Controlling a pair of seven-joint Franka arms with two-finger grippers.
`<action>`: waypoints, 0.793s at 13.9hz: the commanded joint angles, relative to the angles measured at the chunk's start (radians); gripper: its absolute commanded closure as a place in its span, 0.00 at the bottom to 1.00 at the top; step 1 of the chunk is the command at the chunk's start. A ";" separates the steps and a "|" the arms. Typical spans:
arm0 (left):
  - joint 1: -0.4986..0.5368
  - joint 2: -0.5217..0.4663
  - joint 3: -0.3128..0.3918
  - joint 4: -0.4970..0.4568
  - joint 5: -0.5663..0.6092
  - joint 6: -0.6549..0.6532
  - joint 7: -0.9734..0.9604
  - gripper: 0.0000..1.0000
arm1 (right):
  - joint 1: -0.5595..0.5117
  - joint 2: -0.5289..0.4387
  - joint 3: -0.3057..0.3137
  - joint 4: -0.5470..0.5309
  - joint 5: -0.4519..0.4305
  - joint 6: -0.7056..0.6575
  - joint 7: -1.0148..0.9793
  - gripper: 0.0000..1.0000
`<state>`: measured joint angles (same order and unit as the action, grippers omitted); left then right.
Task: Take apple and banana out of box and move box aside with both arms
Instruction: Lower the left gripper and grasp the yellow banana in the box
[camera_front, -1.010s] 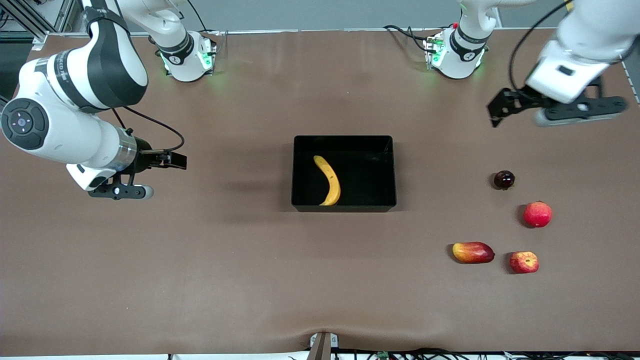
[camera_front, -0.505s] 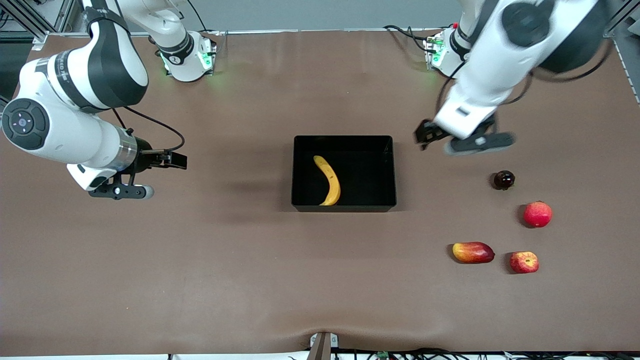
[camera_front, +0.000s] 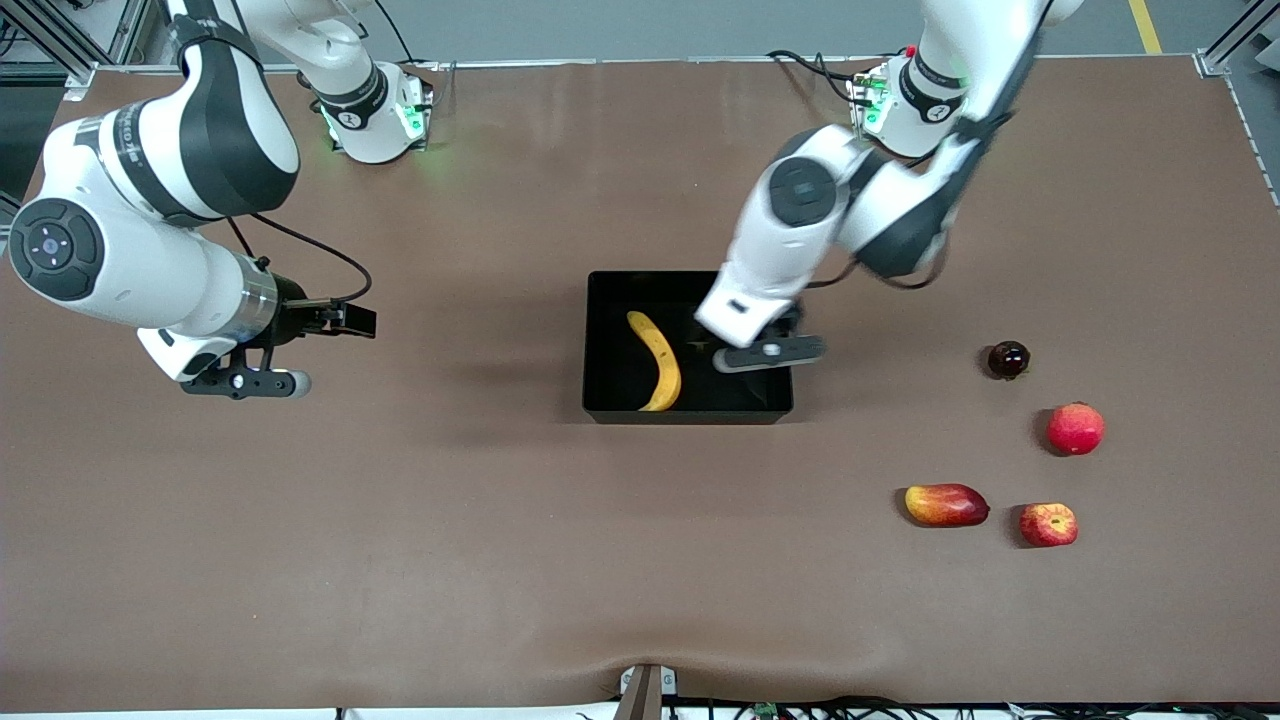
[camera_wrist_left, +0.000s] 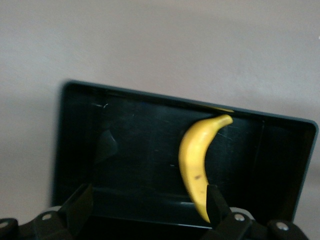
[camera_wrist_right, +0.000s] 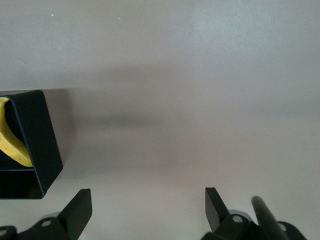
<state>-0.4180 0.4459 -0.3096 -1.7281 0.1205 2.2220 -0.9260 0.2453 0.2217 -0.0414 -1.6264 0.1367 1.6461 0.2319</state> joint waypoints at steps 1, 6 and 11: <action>-0.056 0.152 0.001 0.146 0.083 -0.015 -0.068 0.00 | 0.003 -0.002 0.005 -0.016 0.004 0.020 0.013 0.00; -0.114 0.301 0.012 0.202 0.088 0.039 -0.102 0.00 | 0.005 -0.002 0.005 -0.016 0.004 0.020 0.013 0.00; -0.131 0.387 0.013 0.194 0.091 0.168 -0.100 0.00 | 0.005 -0.002 0.006 -0.020 0.006 0.020 0.013 0.00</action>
<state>-0.5321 0.7992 -0.3032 -1.5566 0.1854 2.3591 -1.0022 0.2490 0.2218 -0.0382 -1.6395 0.1367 1.6579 0.2319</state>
